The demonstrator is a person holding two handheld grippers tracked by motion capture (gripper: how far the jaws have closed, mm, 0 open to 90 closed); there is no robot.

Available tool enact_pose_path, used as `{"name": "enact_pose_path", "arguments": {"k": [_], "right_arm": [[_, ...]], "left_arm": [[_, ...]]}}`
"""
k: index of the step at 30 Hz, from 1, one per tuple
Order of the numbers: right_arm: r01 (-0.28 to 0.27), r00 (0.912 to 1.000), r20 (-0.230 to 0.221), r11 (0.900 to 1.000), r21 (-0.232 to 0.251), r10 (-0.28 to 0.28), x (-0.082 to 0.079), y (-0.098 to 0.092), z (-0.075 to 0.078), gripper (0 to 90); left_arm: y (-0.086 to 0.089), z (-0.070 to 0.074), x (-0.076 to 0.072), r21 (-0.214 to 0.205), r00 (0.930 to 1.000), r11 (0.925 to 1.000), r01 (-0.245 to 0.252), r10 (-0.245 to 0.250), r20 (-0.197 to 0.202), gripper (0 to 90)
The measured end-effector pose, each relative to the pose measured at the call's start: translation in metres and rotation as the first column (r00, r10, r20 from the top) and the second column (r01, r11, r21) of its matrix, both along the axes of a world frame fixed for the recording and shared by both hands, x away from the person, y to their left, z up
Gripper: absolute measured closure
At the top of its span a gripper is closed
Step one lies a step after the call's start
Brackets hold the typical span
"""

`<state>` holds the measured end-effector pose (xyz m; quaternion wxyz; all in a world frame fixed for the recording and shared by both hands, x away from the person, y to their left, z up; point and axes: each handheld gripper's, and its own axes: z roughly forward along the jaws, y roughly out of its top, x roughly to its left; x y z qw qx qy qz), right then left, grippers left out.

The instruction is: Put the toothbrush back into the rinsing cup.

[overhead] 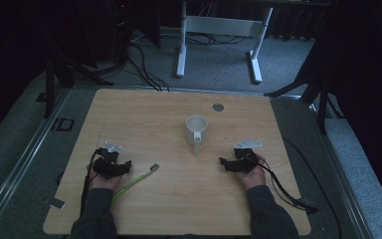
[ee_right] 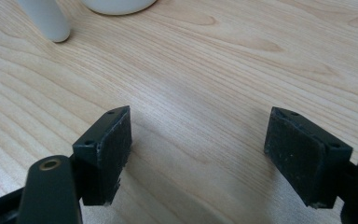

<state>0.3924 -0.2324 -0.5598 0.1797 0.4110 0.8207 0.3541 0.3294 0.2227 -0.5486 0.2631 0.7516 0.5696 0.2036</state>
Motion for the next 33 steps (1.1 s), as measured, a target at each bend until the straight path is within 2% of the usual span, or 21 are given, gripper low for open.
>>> {"name": "enact_pose_path", "arguments": {"k": [2,3,4,5,6,7,13,17,24,33], "right_arm": [[0.001,1.0000,-0.001,1.0000,0.001,-0.001,0.000,0.000,0.000,22.6],[0.000,1.0000,-0.001,1.0000,0.001,0.000,0.000,0.000,0.000,22.6],[0.000,1.0000,-0.001,1.0000,0.000,0.000,0.000,0.000,0.000,22.6],[0.000,1.0000,-0.001,1.0000,0.000,0.000,0.000,0.000,0.000,22.7],[0.000,1.0000,-0.001,1.0000,0.000,0.000,0.000,0.000,0.000,22.7],[0.002,1.0000,0.000,1.0000,0.000,-0.002,0.000,0.000,0.000,22.8],[0.005,1.0000,0.003,1.0000,0.000,-0.005,-0.001,0.000,0.000,23.7],[0.005,1.0000,0.003,1.0000,0.000,-0.005,-0.001,0.000,0.000,23.7],[0.005,1.0000,0.003,1.0000,0.000,-0.005,-0.001,0.000,0.000,23.7],[0.008,1.0000,0.002,1.0000,0.002,-0.008,-0.001,0.000,0.000,23.7]], "left_arm": [[-0.001,0.004,-0.002,0.006,0.9998,1.0000,0.006,-0.006,0.019,41.4],[-0.002,0.011,-0.005,0.004,0.9989,0.9999,0.016,-0.016,0.043,42.2],[-0.002,0.011,-0.005,0.004,0.9989,0.9999,0.016,-0.016,0.043,42.9],[0.000,0.017,-0.008,-0.024,0.9975,0.9993,0.029,-0.027,0.065,43.7],[0.000,0.017,-0.008,-0.024,0.9975,0.9993,0.029,-0.027,0.065,44.0],[0.004,0.023,-0.012,-0.051,0.9966,0.9981,0.034,-0.030,0.077,44.2],[0.013,0.035,-0.018,-0.125,0.9964,0.9909,0.049,-0.039,0.075,44.8],[0.013,0.042,-0.020,-0.121,0.9951,0.9906,0.065,-0.055,0.081,45.5],[0.013,0.062,-0.019,-0.081,0.9929,0.9918,0.099,-0.093,0.075,45.2],[0.016,0.082,-0.020,-0.051,0.9892,0.9899,0.132,-0.128,0.070,45.5]]}}
